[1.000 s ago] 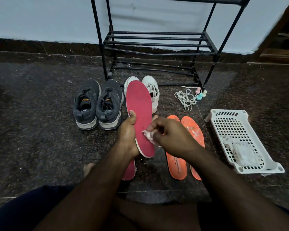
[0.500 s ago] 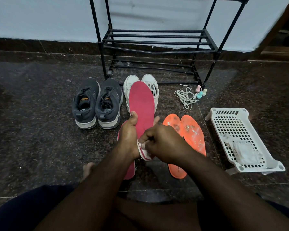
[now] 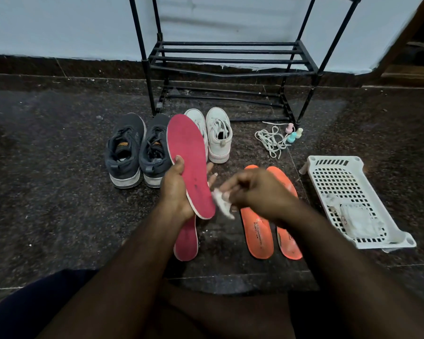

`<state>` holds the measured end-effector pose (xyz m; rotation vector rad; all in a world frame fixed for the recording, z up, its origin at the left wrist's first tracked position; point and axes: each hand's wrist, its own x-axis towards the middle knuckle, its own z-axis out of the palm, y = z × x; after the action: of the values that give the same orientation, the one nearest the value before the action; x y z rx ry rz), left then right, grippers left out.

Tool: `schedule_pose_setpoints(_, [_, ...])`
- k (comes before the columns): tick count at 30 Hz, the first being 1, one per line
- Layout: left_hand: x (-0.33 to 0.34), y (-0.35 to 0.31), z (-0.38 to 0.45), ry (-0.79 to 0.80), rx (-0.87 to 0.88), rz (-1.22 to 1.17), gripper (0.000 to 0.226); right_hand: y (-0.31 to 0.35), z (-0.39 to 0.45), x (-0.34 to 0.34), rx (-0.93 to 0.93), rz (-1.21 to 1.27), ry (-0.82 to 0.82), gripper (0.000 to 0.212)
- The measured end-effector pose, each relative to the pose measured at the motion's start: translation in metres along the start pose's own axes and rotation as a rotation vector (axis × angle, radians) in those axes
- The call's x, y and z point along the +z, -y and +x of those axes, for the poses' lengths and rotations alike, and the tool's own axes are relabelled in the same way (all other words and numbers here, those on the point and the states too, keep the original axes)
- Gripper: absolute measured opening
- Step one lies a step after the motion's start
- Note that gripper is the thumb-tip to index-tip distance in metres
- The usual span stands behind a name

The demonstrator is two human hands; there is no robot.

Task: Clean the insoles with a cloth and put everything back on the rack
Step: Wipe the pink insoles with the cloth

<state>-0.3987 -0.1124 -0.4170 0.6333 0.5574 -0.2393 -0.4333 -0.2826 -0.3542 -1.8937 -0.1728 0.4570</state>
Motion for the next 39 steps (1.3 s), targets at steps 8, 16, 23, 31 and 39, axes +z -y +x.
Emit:
schedule_pose_setpoints(8, [-0.010,0.028,0.002,-0.128,-0.011,0.401,0.022,-0.034,0.015,-0.026,0.196,0.224,-0.154,0.022])
schedule_pose_setpoints(16, [-0.043,0.061,0.014,-0.193,-0.027,0.922,0.013,-0.076,0.027,0.004,0.265,-0.103,-0.033,0.023])
schedule_pose_setpoints(23, [-0.055,0.065,0.029,-0.168,0.047,1.226,0.015,-0.089,0.034,0.026,0.180,-0.381,0.053,0.024])
schedule_pose_setpoints(31, [-0.060,0.062,0.035,-0.188,0.114,1.468,0.027,-0.095,0.038,0.032,0.162,-0.473,0.067,0.023])
schedule_pose_setpoints(39, [-0.062,0.011,0.032,-0.436,0.256,1.673,0.030,-0.097,0.040,0.032,0.170,-0.485,0.070,0.025])
